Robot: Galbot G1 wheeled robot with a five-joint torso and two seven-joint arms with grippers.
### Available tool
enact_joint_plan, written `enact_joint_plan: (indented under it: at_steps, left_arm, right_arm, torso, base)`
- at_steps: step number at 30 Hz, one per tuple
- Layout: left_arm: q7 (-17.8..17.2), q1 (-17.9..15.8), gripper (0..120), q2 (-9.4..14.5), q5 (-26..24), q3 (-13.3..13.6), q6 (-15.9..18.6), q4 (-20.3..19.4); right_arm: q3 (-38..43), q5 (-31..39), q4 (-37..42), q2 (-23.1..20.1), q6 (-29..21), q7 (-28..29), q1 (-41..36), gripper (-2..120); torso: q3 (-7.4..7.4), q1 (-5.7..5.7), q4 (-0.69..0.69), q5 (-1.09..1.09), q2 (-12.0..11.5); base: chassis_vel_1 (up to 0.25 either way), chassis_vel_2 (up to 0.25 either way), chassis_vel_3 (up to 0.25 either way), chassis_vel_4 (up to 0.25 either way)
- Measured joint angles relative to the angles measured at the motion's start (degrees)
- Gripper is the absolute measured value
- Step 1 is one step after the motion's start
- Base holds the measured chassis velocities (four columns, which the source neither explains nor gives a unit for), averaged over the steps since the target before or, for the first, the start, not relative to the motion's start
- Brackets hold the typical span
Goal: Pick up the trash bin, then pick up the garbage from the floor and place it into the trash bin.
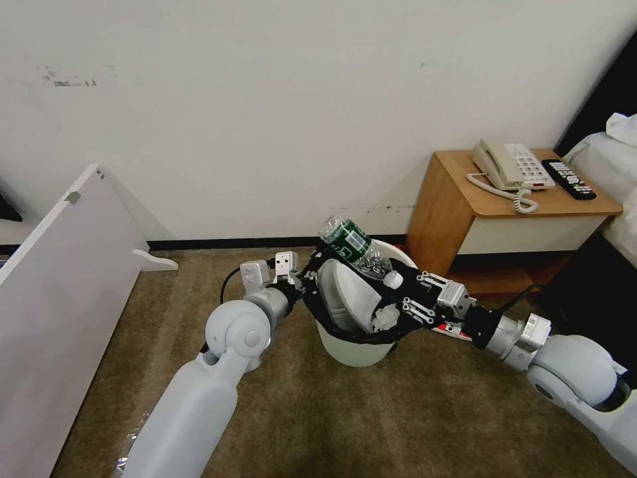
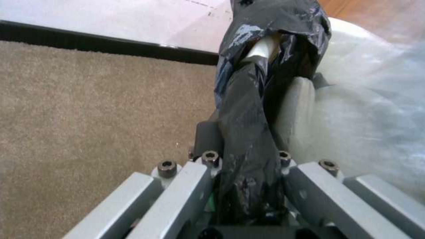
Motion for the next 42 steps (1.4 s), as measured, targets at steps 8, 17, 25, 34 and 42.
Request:
enact_joint_plan:
  at_steps: [8, 17, 25, 34, 42]
  left_arm:
    - [0.0, 0.5, 4, 0.3, 0.0, -0.5, 0.0, -0.6]
    - [0.0, 1.0, 4, 0.4, 0.3, -0.8, 0.0, -1.0]
    - [-0.1, 1.5, 4, 0.1, 0.9, -1.5, -0.3, -1.3]
    - [-0.2, 2.0, 4, -0.3, 2.6, -2.9, -1.3, -1.6]
    - [-0.2, 2.9, 4, -0.4, 5.7, -5.0, -2.5, -3.2]
  right_arm:
    - [0.2, 0.2, 0.1, 0.2, -0.1, 0.4, 0.0, 86]
    - [0.2, 0.2, 0.2, 0.2, -0.1, 0.6, 0.3, 100]
    - [1.4, 0.5, 0.9, 0.9, -0.2, 1.1, 0.2, 100]
    - [7.1, 2.9, 3.4, 2.3, -2.2, 3.8, 0.6, 100]
    - [13.3, 6.1, 5.1, 5.5, -6.3, 12.9, 1.9, 100]
  torso:
    - [0.0, 0.0, 0.0, 0.0, 0.0]
    - [0.0, 0.0, 0.0, 0.0, 0.0]
    - [0.0, 0.0, 0.0, 0.0, 0.0]
    - [0.0, 0.0, 0.0, 0.0, 0.0]
    - [0.0, 0.0, -0.01, 0.0, 0.0]
  base:
    - [0.0, 0.0, 0.0, 0.0]
    - [0.0, 0.0, 0.0, 0.0]
    - [0.0, 0.0, 0.0, 0.0]
    - [0.0, 0.0, 0.0, 0.0]
    - [0.0, 0.0, 0.0, 0.0]
